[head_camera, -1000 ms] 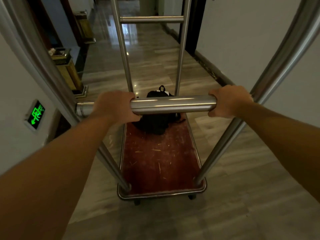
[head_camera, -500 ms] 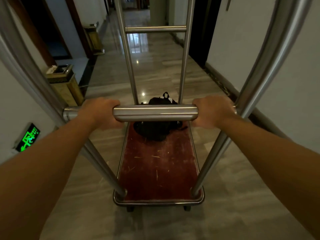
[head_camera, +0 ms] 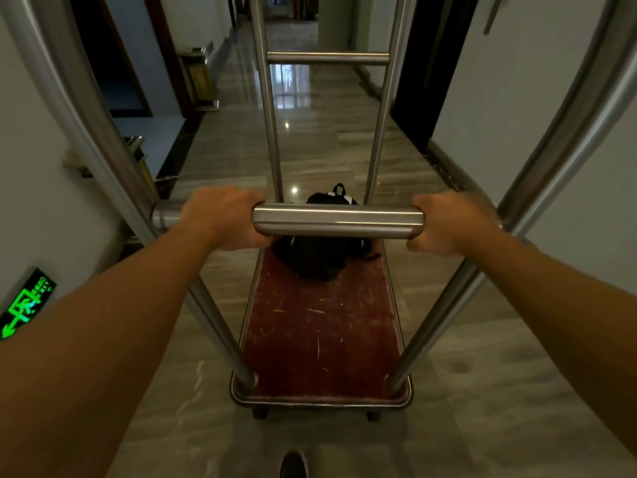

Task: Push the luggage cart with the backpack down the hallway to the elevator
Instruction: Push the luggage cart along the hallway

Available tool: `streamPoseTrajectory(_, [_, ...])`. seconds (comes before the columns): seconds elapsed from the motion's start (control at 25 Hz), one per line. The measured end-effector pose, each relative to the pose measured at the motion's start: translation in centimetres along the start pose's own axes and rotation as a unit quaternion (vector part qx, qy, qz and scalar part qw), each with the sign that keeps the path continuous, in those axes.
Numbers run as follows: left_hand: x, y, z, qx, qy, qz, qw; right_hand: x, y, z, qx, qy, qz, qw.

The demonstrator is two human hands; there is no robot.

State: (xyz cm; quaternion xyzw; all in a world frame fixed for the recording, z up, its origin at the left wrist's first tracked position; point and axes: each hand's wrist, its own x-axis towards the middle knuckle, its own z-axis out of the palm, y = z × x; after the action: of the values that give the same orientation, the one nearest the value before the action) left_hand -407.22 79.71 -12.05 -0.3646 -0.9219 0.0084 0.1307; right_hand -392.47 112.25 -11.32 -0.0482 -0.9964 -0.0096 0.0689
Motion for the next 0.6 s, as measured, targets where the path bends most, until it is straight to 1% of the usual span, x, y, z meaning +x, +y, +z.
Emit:
streamPoseTrajectory(0.12, [5.6, -1.7, 1.5, -0.007, 0.008, 0.010, 1.000, 5.8, 2.3, 0.7, -0.027, 0.001, 0.003, 1.000])
streamPoseTrajectory(0.24, [12.1, -3.7, 3.1, -0.003, 0.010, 0.017, 1.000, 12.6, 4.3, 1.4, -0.067, -0.007, 0.033, 0.997])
streamPoseTrajectory(0.32, [16.1, -5.1, 4.4, 0.000, 0.017, 0.014, 1.000, 16.7, 5.7, 2.3, -0.066, -0.013, 0.043, 0.997])
streamPoseTrajectory(0.44, [21.3, -7.1, 5.7, -0.001, 0.002, 0.003, 1.000, 22.3, 7.1, 3.0, -0.055, -0.011, 0.041, 0.998])
streamPoseTrajectory(0.6, [28.8, -9.5, 7.7, -0.002, -0.017, 0.004, 1.000, 29.7, 9.9, 4.2, -0.060, 0.018, 0.027, 0.998])
